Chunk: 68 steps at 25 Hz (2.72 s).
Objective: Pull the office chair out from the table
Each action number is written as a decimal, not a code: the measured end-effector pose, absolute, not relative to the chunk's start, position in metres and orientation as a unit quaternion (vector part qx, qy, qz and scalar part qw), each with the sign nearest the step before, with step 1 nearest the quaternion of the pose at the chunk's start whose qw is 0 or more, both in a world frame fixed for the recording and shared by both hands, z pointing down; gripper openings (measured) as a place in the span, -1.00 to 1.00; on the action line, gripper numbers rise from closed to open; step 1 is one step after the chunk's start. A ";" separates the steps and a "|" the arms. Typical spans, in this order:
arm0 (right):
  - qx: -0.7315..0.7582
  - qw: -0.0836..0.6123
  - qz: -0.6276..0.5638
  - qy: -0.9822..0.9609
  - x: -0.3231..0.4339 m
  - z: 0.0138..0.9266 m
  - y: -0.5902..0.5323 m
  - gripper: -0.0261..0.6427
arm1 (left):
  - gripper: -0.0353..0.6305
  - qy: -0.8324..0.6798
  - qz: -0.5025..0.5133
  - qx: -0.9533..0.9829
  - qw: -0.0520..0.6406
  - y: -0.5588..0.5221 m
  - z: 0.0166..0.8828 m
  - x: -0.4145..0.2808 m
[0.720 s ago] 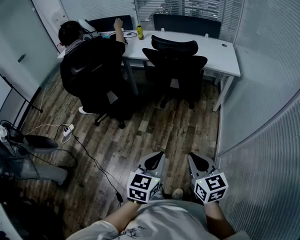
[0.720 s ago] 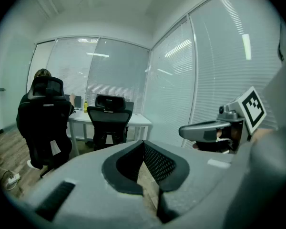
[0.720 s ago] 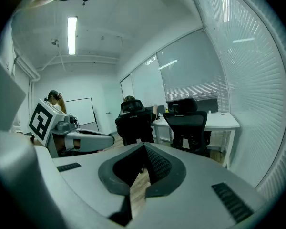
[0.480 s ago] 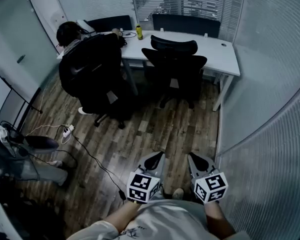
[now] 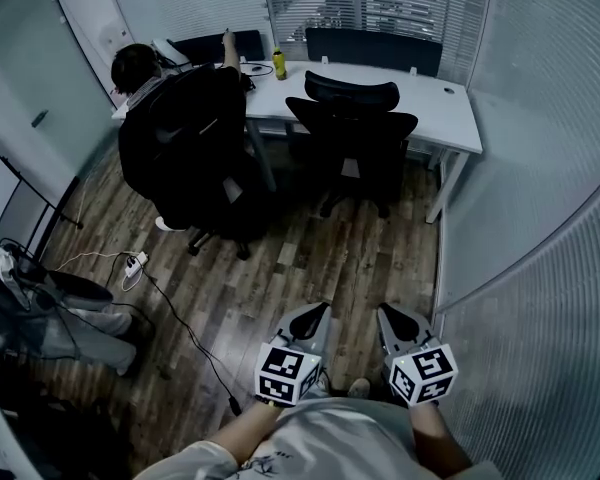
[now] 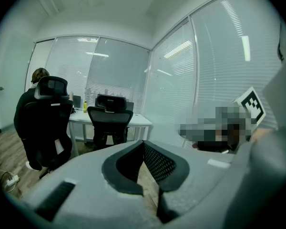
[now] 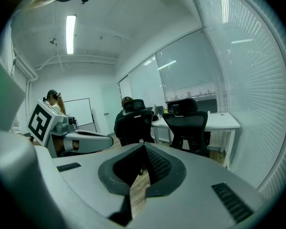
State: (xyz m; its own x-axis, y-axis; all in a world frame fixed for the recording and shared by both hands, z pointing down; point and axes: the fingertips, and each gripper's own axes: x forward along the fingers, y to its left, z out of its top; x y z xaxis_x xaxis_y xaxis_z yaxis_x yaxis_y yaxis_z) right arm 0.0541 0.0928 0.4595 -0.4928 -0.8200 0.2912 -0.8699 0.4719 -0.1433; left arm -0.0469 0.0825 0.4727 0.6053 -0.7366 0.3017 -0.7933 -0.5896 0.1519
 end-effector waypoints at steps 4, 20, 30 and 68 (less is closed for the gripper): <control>0.502 0.082 0.134 -0.850 0.046 0.458 0.085 -0.90 | -0.86 -0.429 0.103 0.888 0.130 0.075 0.473 -0.058; 0.516 0.079 0.129 -0.843 0.013 0.467 0.067 -0.90 | -0.86 -0.412 0.099 0.897 0.123 0.055 0.481 -0.091; 0.513 0.079 0.142 -0.843 0.015 0.483 0.016 -0.90 | -0.86 -0.418 0.104 0.894 0.127 0.006 0.490 -0.092; 0.466 0.082 0.117 -0.873 0.144 0.462 -0.276 -0.90 | -0.86 -0.464 0.101 0.872 0.122 -0.269 0.473 0.034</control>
State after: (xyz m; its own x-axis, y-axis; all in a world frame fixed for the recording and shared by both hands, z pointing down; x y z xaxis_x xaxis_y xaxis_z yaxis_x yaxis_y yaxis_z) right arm 0.1437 -0.2758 0.4625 -0.5530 -0.7940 0.2526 -0.8325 0.5394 -0.1268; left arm 0.0345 -0.2689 0.4729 0.5492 -0.7841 0.2889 -0.8333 -0.5401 0.1182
